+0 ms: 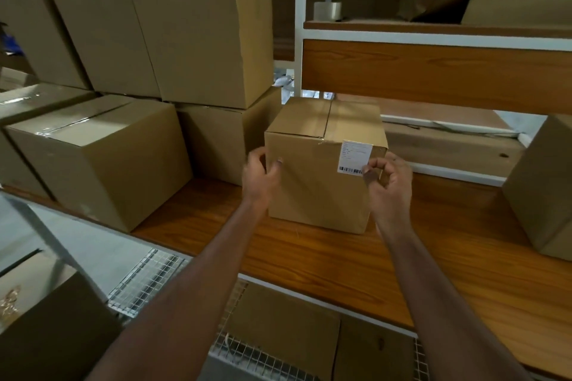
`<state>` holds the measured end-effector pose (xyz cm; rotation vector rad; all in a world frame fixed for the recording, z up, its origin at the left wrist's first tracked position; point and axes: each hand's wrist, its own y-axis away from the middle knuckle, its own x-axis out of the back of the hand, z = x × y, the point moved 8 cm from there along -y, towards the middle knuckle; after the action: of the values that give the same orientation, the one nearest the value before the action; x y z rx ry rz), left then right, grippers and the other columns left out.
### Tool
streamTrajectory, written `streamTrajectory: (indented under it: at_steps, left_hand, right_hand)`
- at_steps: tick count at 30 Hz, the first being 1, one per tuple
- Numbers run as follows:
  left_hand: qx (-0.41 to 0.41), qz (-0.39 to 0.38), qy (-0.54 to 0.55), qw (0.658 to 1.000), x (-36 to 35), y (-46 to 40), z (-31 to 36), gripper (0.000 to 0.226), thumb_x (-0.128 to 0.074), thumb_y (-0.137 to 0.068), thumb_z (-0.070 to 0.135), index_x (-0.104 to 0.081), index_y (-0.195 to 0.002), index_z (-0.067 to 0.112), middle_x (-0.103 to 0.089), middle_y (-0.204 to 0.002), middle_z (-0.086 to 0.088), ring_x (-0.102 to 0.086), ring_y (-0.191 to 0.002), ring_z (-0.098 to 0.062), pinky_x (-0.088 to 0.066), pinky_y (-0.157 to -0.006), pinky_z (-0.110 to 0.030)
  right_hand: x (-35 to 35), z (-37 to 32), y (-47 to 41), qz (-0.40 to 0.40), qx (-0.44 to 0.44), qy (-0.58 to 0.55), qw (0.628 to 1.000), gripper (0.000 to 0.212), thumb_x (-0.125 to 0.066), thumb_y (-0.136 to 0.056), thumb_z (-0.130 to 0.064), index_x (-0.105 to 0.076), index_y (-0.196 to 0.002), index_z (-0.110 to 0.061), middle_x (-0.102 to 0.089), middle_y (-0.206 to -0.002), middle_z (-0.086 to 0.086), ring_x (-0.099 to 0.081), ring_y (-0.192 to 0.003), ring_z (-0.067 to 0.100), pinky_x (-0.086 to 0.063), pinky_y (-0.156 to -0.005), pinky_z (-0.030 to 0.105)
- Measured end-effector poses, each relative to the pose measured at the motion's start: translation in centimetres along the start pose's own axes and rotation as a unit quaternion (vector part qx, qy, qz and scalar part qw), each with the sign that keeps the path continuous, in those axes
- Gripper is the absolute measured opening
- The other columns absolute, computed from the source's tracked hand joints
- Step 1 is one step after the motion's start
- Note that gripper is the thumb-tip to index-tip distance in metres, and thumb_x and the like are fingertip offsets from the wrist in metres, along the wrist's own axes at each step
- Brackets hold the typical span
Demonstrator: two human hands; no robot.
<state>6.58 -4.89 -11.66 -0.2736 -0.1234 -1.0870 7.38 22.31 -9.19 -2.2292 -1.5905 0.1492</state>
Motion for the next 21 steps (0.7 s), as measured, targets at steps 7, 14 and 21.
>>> streamTrajectory:
  at_steps: [7,14,21]
  left_hand:
    - [0.064,-0.065,0.047,0.995,-1.8,-2.7,0.6,0.08,-0.064,-0.095,0.039,-0.013,-0.157,0.034,-0.043,-0.15,-0.007,-0.045,-0.137,-0.028,-0.039,-0.113,-0.056]
    - [0.044,-0.067,0.073,0.994,-0.3,-1.4,0.0,0.072,-0.064,-0.096,0.028,-0.024,-0.155,0.03,-0.049,-0.144,-0.003,-0.049,-0.133,-0.025,-0.044,-0.11,-0.053]
    - [0.007,0.033,0.15,0.988,6.6,2.4,-1.9,0.056,-0.06,-0.095,0.028,-0.036,-0.146,0.027,-0.052,-0.136,-0.003,-0.054,-0.123,-0.019,-0.05,-0.104,-0.043]
  right_hand:
    - [-0.2,0.1,-1.0,0.019,-0.009,0.054,0.998,0.008,-0.064,-0.094,-0.01,-0.064,-0.099,-0.016,-0.037,-0.151,0.005,-0.029,-0.144,0.018,-0.023,-0.098,0.003]
    - [0.2,-0.4,0.5,0.027,0.02,0.059,0.998,0.01,-0.065,-0.093,-0.01,-0.063,-0.098,-0.018,-0.044,-0.139,0.005,-0.037,-0.137,0.018,-0.032,-0.102,0.015]
    - [-1.7,-2.2,7.1,0.031,0.135,0.067,0.988,0.015,-0.067,-0.092,-0.011,-0.063,-0.106,-0.008,-0.044,-0.125,0.012,-0.046,-0.121,0.024,-0.054,-0.097,0.042]
